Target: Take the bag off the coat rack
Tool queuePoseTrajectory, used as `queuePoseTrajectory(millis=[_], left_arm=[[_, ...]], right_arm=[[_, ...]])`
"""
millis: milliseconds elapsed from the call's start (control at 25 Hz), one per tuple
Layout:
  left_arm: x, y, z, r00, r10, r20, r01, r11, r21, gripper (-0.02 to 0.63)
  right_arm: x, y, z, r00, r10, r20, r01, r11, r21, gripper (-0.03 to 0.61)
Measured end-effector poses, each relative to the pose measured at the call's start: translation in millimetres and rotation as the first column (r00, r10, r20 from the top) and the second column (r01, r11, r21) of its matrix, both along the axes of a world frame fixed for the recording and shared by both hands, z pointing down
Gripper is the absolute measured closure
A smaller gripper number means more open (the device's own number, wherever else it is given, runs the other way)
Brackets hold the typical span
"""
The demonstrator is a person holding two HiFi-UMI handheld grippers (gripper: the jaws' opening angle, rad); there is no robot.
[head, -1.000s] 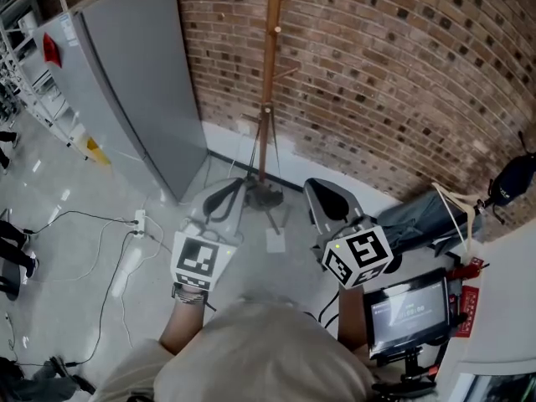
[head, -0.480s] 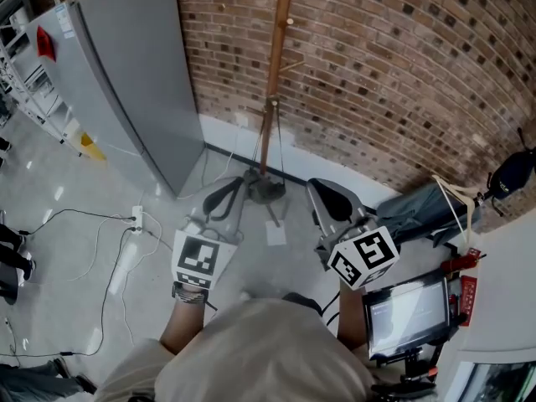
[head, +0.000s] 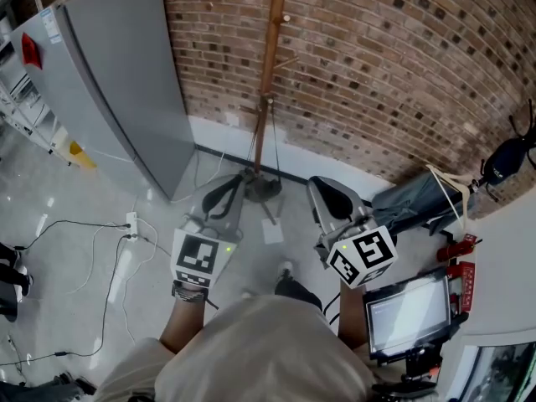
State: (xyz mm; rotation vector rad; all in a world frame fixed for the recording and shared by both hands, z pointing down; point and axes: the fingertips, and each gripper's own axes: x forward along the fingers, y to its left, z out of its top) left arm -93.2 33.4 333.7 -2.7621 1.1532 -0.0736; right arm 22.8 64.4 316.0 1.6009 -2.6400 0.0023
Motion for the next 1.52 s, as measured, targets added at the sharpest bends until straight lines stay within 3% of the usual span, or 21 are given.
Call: queuePoseTrajectory(millis=[560, 1080, 1520], left_arm=[[4.6, -48.5, 9.4, 0.999, -0.033, 0.023, 0.033, 0.999, -0.02, 0.614], [36.5, -118.3, 11.7, 0.993, -0.111, 0.049, 0.113, 0.992, -0.046, 0.614], [67.5, -161.2, 25.9, 0.975, -0.209, 0.075, 0.215, 0.973, -0.083, 0.614]], right_arm=[[8.6, -65.4, 7.0, 0.996, -0.01, 0.084, 0.012, 1.0, -0.014, 0.575], [51.3, -145.2, 19.2, 0.998, -0.031, 0.049, 0.033, 0.998, -0.053, 0.575], [81.1, -195.9, 45.3, 0.994, -0.108, 0.027, 0.11, 0.987, -0.116, 0.575]])
